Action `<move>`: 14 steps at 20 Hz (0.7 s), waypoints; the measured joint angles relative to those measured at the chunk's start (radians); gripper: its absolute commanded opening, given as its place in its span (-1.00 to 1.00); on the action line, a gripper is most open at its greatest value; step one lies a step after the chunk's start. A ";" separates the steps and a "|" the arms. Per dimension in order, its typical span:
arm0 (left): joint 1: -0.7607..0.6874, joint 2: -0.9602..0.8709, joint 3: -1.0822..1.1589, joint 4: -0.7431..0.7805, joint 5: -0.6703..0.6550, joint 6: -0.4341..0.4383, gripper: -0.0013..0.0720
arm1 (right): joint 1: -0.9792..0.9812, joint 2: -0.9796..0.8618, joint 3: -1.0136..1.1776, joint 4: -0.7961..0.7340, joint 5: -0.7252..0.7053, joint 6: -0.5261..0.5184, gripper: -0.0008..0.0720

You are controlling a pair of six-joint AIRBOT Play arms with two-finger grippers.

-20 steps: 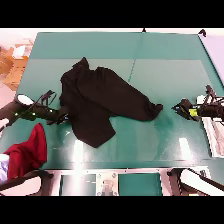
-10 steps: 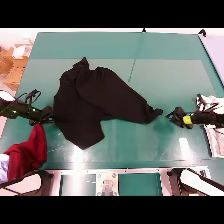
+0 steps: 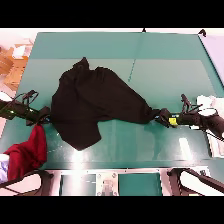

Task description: Fold the shirts.

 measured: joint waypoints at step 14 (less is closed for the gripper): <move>0.000 0.000 0.000 0.018 -0.004 -0.001 -0.90 | 0.056 -0.013 0.102 0.128 0.021 -0.120 0.37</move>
